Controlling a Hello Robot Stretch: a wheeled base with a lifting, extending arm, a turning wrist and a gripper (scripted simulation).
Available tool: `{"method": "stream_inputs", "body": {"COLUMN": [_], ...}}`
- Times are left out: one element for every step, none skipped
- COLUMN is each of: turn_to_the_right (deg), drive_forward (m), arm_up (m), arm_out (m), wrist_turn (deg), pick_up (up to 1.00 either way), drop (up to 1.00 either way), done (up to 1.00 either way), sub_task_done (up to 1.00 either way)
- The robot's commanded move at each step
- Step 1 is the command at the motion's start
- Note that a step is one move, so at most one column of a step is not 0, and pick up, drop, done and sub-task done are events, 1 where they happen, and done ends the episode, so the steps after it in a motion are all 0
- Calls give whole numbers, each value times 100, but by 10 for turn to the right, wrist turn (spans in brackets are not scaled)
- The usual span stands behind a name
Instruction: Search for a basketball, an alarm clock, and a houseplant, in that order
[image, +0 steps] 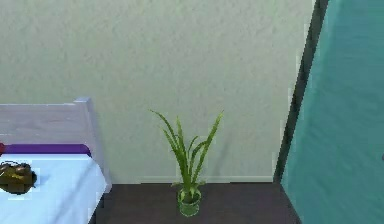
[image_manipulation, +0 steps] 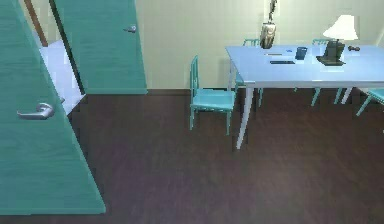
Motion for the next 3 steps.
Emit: {"method": "stream_inputs", "body": {"turn_to_the_right": [-90,0,-390], "drive_forward": [0,10,0], "arm_up": [0,0,0], "arm_out": [0,0,0], "wrist_turn": [0,0,0], "pick_up": [0,0,0], "drop": [0,0,0], "done": [0,0,0], "sub_task_done": [0,0,0]}}
